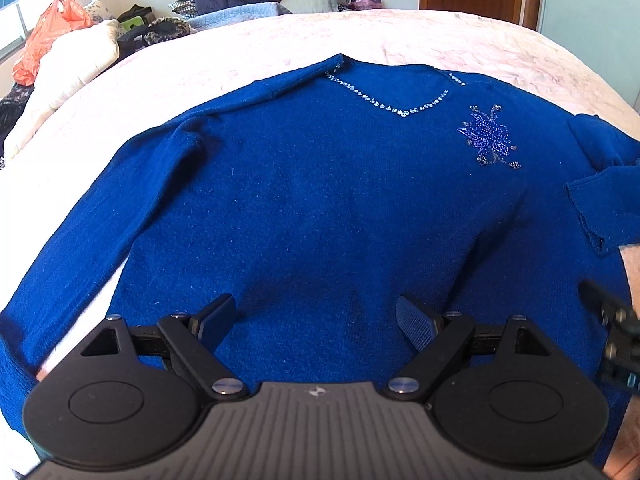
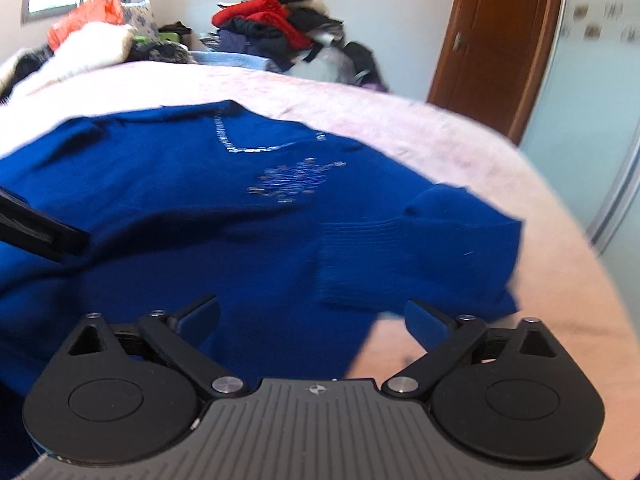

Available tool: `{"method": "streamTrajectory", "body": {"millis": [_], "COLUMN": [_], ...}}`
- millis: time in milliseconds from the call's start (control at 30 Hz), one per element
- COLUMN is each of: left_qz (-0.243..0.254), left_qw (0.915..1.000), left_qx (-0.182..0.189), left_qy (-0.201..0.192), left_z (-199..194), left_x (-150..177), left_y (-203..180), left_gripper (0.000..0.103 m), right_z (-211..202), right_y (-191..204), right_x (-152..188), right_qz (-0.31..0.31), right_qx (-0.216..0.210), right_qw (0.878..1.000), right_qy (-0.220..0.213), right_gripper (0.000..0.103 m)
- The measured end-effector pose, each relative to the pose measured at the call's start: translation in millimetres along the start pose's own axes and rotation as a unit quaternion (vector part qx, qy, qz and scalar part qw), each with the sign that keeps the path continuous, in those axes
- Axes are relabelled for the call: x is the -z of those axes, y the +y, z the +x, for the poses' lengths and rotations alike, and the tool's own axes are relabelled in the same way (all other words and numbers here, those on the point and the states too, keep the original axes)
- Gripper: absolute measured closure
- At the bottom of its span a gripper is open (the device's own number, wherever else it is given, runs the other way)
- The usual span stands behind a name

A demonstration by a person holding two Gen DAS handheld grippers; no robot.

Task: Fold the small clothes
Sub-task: 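Grasp the cuff of a blue sweater sleeve with the right gripper, then lift the held sleeve cuff up off the bed with the right gripper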

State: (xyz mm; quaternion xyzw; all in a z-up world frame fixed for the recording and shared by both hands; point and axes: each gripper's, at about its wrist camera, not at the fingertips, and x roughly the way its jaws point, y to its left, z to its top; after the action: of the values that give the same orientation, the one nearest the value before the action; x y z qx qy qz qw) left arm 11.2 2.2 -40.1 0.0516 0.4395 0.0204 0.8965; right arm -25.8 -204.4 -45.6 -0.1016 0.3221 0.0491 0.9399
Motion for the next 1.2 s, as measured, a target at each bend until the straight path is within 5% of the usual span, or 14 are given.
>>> {"method": "streamTrajectory", "body": {"millis": [467,567,633,800,933,1200], "left_qz": [0.010,0.010,0.010,0.007,0.005,0.009], "left_qw": [0.9999,0.9999,0.9999,1.0000,1.0000,0.9999], "left_qx": [-0.006,-0.005,-0.005,-0.004,-0.005,-0.007], "left_qy": [-0.002,-0.001,-0.001,0.001,0.002,0.003], "left_z": [-1.2,-1.3,-1.3,0.1,1.0,1.2], "left_x": [0.7,0.7,0.7,0.9,0.3,-0.1], "left_y": [-3.9,-3.4,-3.4,-2.9,-2.2,-3.4], "left_gripper": [0.015,0.015,0.015,0.015,0.015,0.015], "right_z": [38.6,42.7,41.3,27.3,16.9,35.9], "right_y": [-32.0,-48.7,-59.4,-108.3,-170.0,-268.7], "right_x": [-0.1,-0.6,0.3,5.3,21.1,76.6], "right_qz": [0.024,0.068,0.091,0.176,0.282,0.483], "right_qx": [-0.025,-0.042,-0.044,-0.035,-0.027,0.020], "right_qw": [0.999,0.997,0.995,0.983,0.957,0.874], "right_qy": [-0.012,-0.011,-0.016,-0.044,-0.054,-0.051], "right_gripper": [0.026,0.051,0.082,0.091,0.091,0.089]}}
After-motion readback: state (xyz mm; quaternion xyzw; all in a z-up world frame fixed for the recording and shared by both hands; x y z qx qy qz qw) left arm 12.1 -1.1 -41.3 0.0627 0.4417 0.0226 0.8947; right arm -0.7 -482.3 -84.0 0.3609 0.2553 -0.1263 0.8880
